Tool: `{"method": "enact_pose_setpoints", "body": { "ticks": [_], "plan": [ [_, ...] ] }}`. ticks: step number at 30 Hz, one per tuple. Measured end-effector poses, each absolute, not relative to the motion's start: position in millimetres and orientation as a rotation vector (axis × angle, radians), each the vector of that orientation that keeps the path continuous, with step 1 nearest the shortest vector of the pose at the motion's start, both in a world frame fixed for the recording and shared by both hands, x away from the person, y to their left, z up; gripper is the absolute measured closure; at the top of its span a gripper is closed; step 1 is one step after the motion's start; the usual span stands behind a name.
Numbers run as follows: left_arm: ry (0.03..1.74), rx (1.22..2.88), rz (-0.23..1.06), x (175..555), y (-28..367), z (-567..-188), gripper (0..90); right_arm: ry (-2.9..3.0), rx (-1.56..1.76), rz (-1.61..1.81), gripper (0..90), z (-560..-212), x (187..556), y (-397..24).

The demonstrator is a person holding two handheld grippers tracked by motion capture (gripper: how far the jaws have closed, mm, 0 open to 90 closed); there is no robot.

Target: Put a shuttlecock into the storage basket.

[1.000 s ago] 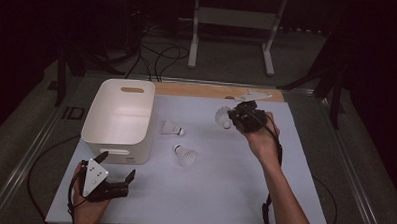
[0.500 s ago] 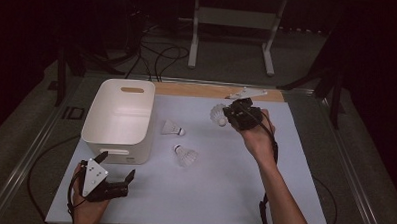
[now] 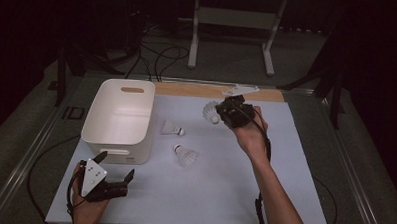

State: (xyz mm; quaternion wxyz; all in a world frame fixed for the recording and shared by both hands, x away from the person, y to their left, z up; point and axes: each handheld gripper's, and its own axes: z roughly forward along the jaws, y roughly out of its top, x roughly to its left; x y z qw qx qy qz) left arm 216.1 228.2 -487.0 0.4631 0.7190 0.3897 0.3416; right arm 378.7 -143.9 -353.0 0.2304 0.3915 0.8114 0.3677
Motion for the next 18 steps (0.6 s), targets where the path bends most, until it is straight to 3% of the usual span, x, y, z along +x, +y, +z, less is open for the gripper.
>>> {"method": "enact_pose_setpoints", "body": {
  "ticks": [18],
  "plan": [
    [0.958, 1.766, 0.843, 216.1, 228.7, -486.8, 0.1, 2.234, 1.073, 1.055, 89.0, -347.8, 382.9, -133.9]
  ]
}}
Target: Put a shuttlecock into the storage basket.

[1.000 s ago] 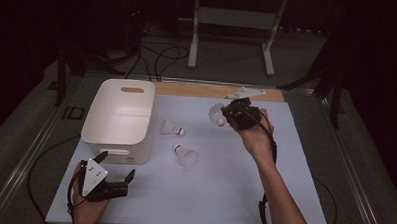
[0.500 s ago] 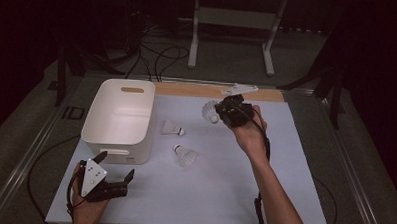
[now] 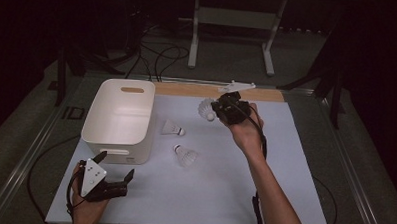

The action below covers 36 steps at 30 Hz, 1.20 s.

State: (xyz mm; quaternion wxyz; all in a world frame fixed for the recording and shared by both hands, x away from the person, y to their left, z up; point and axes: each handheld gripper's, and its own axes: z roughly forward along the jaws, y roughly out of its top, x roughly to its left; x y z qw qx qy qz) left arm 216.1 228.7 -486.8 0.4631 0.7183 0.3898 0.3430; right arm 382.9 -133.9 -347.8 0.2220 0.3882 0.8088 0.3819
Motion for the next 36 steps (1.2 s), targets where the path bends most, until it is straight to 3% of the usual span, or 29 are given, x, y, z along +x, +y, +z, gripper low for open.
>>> {"method": "enact_pose_setpoints", "body": {
  "ticks": [36],
  "plan": [
    [0.965, 1.755, 0.842, 216, 230, -487, 0.1, 2.235, 1.034, 1.108, 88.9, -344, 387, -114]
  ]
}}
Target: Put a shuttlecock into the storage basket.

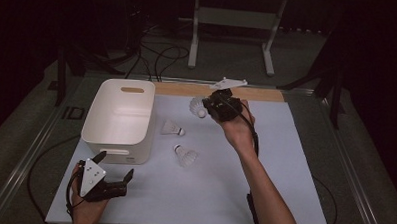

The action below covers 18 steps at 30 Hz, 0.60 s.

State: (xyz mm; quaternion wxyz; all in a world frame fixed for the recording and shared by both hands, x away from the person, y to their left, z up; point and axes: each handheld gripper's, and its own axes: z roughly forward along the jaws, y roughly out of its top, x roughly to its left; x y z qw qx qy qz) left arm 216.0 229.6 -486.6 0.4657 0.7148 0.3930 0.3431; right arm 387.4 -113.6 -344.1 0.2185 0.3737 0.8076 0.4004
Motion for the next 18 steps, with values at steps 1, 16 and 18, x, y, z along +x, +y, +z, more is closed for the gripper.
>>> {"method": "enact_pose_setpoints", "body": {
  "ticks": [1, 16, 18],
  "plan": [
    [0.965, 1.757, 0.843, 216, 230, -487, 0.1, 2.233, 1.036, 1.11, 88.9, -344, 387, -113],
    [0.965, 1.758, 0.842, 216, 230, -487, 0.1, 2.237, 1.004, 1.147, 89.0, -348, 386, -101],
    [0.964, 1.759, 0.844, 216, 230, -487, 0.1, 2.242, 0.999, 1.15, 88.9, -348, 386, -99]
  ]
}}
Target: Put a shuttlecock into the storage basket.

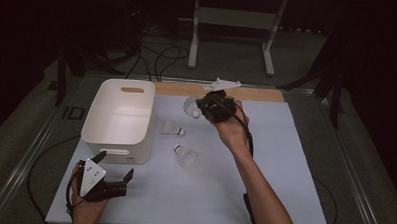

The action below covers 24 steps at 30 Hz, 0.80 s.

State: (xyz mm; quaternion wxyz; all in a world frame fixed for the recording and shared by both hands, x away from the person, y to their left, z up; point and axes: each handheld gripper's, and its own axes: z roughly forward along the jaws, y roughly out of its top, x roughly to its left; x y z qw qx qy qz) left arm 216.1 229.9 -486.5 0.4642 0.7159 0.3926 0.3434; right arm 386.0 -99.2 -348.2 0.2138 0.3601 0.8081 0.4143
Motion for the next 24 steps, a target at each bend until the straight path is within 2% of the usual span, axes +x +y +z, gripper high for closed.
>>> {"method": "enact_pose_setpoints", "body": {
  "ticks": [24],
  "plan": [
    [0.969, 1.755, 0.845, 216, 230, -486, 0.1, 2.253, 0.971, 1.211, 88.9, -346, 384, -82]
  ]
}}
